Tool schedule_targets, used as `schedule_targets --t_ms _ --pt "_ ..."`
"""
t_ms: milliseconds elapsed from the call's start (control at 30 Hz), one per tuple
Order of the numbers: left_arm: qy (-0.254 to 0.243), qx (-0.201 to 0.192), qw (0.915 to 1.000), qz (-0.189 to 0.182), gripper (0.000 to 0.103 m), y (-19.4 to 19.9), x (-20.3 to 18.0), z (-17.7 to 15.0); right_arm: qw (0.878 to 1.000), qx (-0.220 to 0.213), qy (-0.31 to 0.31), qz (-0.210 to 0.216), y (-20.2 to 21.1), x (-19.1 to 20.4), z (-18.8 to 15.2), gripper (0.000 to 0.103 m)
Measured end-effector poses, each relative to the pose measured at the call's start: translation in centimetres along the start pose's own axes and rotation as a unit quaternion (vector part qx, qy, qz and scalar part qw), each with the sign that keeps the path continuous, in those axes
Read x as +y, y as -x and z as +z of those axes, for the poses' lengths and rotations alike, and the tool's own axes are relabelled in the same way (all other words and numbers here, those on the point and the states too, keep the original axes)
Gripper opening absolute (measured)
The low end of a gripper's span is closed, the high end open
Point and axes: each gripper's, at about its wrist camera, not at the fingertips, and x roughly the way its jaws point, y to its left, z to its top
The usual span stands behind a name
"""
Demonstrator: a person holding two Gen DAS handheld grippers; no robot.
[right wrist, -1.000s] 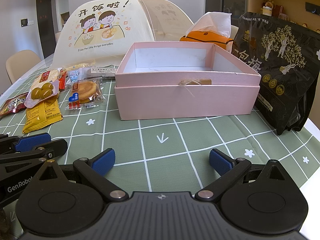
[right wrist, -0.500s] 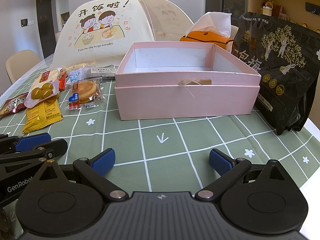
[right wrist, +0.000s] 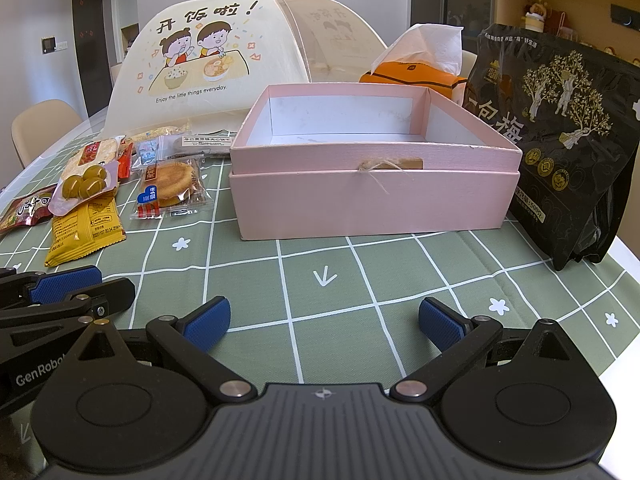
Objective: Organize snacks
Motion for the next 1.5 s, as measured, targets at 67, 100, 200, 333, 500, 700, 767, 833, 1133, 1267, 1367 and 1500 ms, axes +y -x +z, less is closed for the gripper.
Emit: schedule_targets --t_ms 67,100,200,333,500,700,767,833,1133,1267,1367,1500 --pt "0.0 0.0 1.0 0.0 0.035 0.0 0.0 0.0 1.0 0.0 0.0 0.0 0.0 0.0 0.0 0.101" --pt "0.0 0.0 1.0 0.0 0.035 0.0 0.0 0.0 1.0 0.0 0.0 0.0 0.0 0.0 0.0 0.101" --pt "0.0 0.0 1.0 0.0 0.035 0.0 0.0 0.0 1.0 0.0 0.0 0.0 -0.1 0.0 -0.1 0.101" --pt "-0.001 0.0 1.0 0.0 0.034 0.1 0.0 0.0 1.0 0.0 -0.001 0.0 -0.2 -0.1 -0.1 0.101" --pt "-0.014 0.03 0.999 -0.029 0.035 0.2 1.0 0.7 0.997 0.068 0.012 0.015 -0.2 -0.3 1.1 0.101" --pt "0.045 0.068 0.9964 -0.022 0.035 1.1 6.2 3.9 0.997 0.081 -0.001 -0.001 -0.1 -0.2 0.9 0.103" --pt "0.051 0.067 0.9964 -0.009 0.035 1.0 8.3 5.6 0.996 0.088 -0.009 -0.01 -0.2 0.1 1.1 0.103" --pt "0.061 0.063 0.9961 -0.005 0.035 0.5 10.8 7.5 0.995 0.093 -0.011 -0.015 -0.3 0.4 1.3 0.103" --pt "0.15 0.085 0.985 -0.002 0.033 -0.5 16.7 11.0 0.987 0.068 0.007 0.142 0.8 6.5 7.7 0.09" --pt "0.162 0.108 0.9803 -0.03 0.033 0.2 17.3 8.7 0.988 0.03 0.051 0.141 -2.4 9.9 11.4 0.09" --pt "0.153 0.127 0.9789 -0.047 0.033 0.8 17.9 7.2 0.99 0.034 0.067 0.116 -6.4 11.5 13.4 0.088" --pt "0.156 0.135 0.9771 -0.052 0.033 1.8 19.1 6.0 0.99 0.053 0.097 0.083 -11.0 13.3 13.6 0.079"
